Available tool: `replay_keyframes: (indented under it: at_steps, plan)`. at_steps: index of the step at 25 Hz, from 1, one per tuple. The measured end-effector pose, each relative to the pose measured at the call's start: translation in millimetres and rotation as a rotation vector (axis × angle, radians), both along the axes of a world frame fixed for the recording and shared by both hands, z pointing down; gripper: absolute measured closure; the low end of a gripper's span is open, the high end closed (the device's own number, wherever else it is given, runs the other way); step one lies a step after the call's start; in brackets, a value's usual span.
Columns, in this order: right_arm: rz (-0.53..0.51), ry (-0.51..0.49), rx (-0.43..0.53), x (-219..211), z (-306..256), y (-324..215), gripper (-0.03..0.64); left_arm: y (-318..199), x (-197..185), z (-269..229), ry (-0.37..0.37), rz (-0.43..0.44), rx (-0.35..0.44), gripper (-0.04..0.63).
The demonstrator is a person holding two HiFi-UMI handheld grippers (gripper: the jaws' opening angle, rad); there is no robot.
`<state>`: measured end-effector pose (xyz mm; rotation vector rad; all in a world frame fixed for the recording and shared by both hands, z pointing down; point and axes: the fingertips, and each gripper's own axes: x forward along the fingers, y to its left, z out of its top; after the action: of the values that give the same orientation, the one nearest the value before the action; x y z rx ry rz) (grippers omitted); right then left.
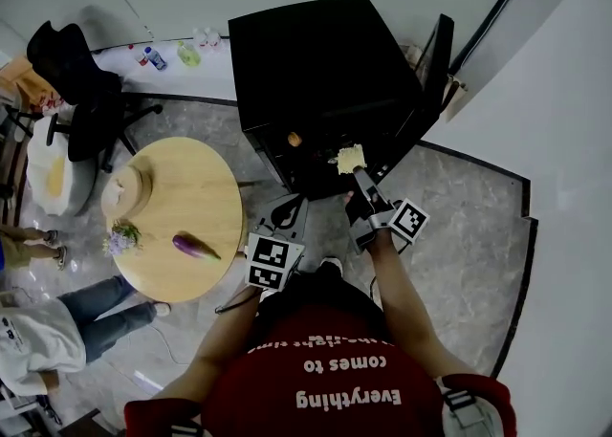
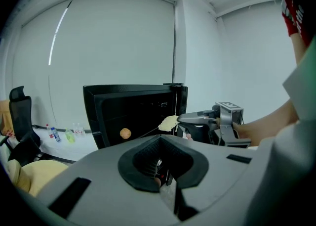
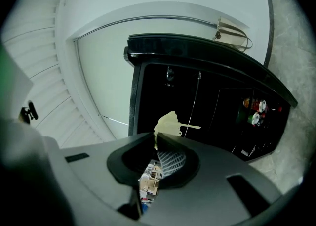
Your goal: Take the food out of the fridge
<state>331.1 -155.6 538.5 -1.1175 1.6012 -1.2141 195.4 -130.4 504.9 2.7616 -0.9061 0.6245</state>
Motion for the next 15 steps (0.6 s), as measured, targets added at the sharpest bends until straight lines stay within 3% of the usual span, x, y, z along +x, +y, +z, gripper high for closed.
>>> replay_keyframes:
  at_steps: [8, 15]
  plan:
    - [-0.143, 0.007, 0.048, -42, -23, 25, 0.592, 4, -34, 1, 0.024, -0.086, -0.016, 0.594]
    - [-0.315, 0.003, 0.070, -101, -30, 21, 0.594, 6, -78, 6, 0.044, -0.212, -0.024, 0.594]
